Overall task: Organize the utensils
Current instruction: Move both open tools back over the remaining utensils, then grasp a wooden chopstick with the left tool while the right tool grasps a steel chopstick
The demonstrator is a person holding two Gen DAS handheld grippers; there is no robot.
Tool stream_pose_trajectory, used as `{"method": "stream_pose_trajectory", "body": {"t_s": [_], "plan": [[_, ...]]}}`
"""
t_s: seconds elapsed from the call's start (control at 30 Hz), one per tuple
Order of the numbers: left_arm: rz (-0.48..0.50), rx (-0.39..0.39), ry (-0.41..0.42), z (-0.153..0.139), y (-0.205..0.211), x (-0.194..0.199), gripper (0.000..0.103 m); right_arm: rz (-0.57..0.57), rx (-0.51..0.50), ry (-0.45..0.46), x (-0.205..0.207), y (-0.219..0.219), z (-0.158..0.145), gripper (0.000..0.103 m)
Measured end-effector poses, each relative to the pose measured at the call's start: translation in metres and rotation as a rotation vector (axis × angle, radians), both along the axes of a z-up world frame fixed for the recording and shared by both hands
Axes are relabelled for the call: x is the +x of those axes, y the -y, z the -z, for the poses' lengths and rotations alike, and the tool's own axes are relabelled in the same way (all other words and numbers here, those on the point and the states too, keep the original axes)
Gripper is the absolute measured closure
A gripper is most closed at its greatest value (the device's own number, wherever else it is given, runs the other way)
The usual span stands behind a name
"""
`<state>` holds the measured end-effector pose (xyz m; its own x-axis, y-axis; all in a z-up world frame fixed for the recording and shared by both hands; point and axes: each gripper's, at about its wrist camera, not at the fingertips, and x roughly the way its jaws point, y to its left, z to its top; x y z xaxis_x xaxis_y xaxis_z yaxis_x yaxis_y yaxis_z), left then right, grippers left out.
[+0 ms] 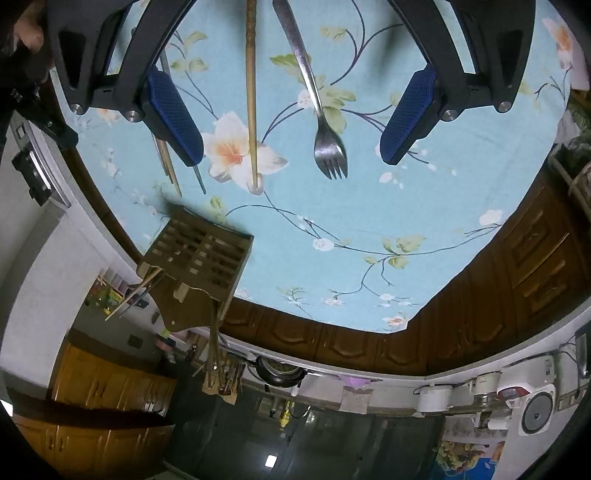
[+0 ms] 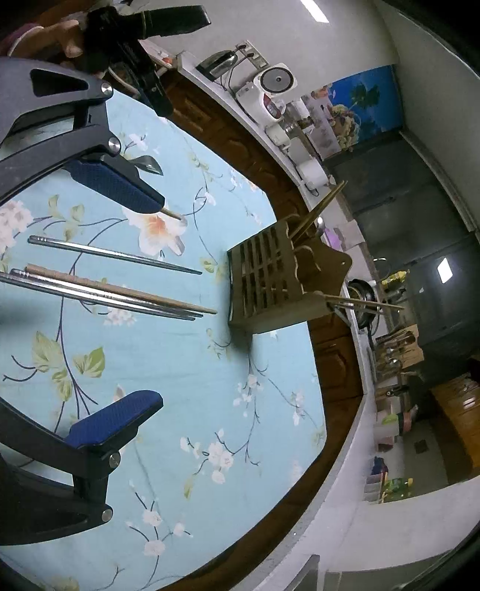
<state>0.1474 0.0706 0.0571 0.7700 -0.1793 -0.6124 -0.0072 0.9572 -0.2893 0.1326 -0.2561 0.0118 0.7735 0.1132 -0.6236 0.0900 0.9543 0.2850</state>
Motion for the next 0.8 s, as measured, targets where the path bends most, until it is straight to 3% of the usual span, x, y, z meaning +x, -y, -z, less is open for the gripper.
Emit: {"method": "stream_pose_trajectory", "body": {"t_s": [0.2, 0.27, 0.43, 0.6, 0.8], "plan": [[0.012, 0.013, -0.039, 0.006, 0.005, 0.017, 0.006, 0.026, -0.024, -0.044, 0.015, 0.004, 0.010, 0.006], [0.026, 0.015, -0.056, 0.009, 0.009, 0.024, 0.006, 0.025, -0.034, -0.063, 0.022, 0.003, 0.014, 0.014], [0.068, 0.057, -0.116, 0.015, 0.022, 0.047, 0.007, 0.008, -0.047, -0.165, 0.050, 0.002, 0.033, 0.063], [0.107, 0.101, -0.165, 0.020, 0.034, 0.071, 0.014, -0.017, -0.037, -0.201, 0.071, -0.001, 0.046, 0.077], [0.139, 0.131, -0.226, 0.034, 0.048, 0.098, 0.025, -0.035, -0.067, -0.260, 0.096, -0.006, 0.059, 0.082]]}}
